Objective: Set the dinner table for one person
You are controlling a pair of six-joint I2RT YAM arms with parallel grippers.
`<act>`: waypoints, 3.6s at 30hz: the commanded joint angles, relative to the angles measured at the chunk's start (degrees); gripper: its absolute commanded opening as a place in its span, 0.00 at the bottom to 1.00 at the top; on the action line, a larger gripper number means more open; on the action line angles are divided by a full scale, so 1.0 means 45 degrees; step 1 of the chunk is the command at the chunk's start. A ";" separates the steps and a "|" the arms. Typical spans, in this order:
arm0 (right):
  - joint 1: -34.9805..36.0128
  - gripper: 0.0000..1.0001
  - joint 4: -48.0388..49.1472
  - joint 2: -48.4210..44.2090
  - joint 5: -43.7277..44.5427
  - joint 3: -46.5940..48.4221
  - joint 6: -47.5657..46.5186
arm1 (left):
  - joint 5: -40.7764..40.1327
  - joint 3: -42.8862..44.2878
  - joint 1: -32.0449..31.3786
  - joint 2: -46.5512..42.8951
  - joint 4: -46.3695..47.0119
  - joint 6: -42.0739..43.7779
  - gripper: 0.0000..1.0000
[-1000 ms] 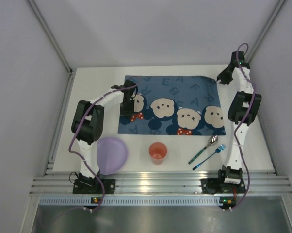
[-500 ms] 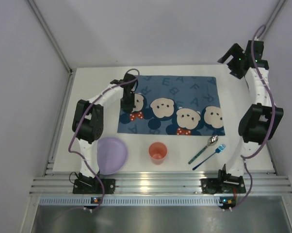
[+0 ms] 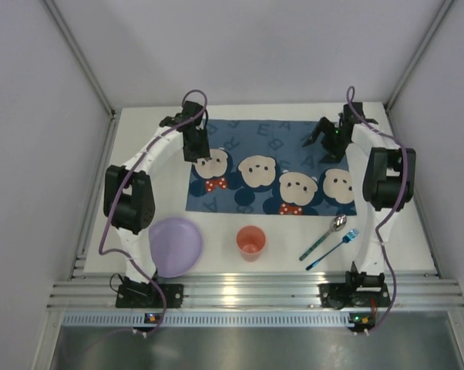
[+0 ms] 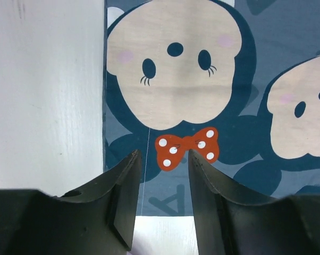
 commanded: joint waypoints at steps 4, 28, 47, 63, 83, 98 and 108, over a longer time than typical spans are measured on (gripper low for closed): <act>0.0902 0.98 -0.0387 0.2265 -0.0586 0.3673 0.0555 | -0.0172 -0.0423 0.0146 -0.0831 0.0251 -0.0348 0.44; 0.1470 0.96 -0.0700 0.2919 -0.0861 0.4732 -0.0047 | -0.0252 -0.0993 0.0264 -0.2062 0.0095 -0.0681 0.42; 0.3110 1.00 -0.3025 -0.6221 0.6170 0.1905 -0.0968 | 0.2397 -0.2710 -0.2606 -0.5557 -0.1409 0.1466 0.48; 0.3091 1.00 -0.3511 -1.0639 0.5234 -0.3629 -0.1707 | 0.4397 -0.5329 -0.6083 -0.7864 -0.1076 0.1352 0.52; 0.3091 1.00 -0.5836 -1.5599 0.4472 -0.6403 -0.1767 | 0.1038 -0.6520 -0.7803 -0.5970 0.0153 -0.0544 0.35; 0.3071 1.00 -0.6951 -1.6616 0.4941 -0.6363 -0.1904 | -0.0897 -0.0135 -0.4682 -0.3588 -0.1995 0.1546 0.00; 0.3071 1.00 -0.7146 -1.6656 0.5546 -0.6636 -0.1767 | 0.0745 0.2560 -0.0382 -0.0463 -0.1115 0.0531 0.00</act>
